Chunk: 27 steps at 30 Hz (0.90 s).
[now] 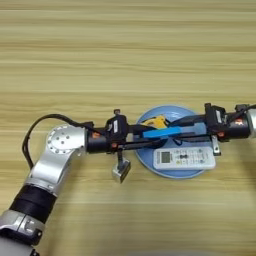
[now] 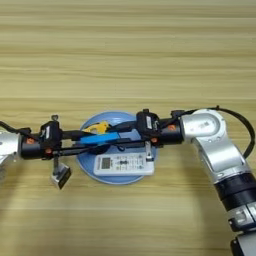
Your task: Move the objects on the table
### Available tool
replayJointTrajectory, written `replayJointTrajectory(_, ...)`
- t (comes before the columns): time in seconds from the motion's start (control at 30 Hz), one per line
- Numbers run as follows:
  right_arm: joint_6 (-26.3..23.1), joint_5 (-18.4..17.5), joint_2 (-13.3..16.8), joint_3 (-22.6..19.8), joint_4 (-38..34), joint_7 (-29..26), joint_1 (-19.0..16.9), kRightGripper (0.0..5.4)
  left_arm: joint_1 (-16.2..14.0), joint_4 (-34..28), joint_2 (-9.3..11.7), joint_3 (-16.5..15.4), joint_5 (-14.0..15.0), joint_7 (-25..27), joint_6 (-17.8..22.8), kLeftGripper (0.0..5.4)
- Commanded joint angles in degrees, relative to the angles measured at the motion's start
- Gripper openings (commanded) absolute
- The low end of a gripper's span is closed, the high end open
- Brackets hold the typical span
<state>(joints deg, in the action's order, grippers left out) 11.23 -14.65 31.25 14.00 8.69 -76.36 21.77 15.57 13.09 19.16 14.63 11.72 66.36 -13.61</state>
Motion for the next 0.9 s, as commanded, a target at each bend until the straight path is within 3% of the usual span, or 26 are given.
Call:
replayJointTrajectory(0.03, -1.0, 1.4, 1.5, 1.3, -0.7, -1.5, 0.5, 0.91, 1.6, 0.1, 0.1, -1.1, 0.4, -1.3, -0.1, 0.72)
replayJointTrajectory(0.9, -1.8, 3.6, 3.6, 5.1, -0.4, -3.7, 3.0, 0.82, 2.2, -0.1, -0.3, -1.4, 0.5, -1.6, -0.1, 0.72)
